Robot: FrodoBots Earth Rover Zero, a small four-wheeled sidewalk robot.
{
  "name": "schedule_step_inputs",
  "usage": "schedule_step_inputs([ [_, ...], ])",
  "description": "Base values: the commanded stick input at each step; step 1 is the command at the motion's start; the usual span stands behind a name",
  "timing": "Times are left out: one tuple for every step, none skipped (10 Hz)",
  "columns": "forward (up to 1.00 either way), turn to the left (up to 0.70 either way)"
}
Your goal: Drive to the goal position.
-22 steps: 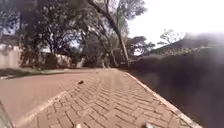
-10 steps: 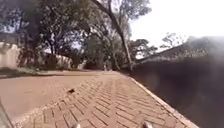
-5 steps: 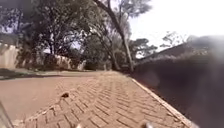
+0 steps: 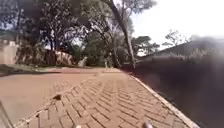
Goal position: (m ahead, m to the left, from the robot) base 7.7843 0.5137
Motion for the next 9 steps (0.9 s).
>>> schedule_step_inputs([
  [0.70, 0.00],
  [0.70, 0.00],
  [0.70, 0.00],
  [0.70, 0.00],
  [0.70, 0.00],
  [0.70, 0.00],
  [0.70, 0.00],
  [0.70, 0.00],
  [0.70, 0.00],
])
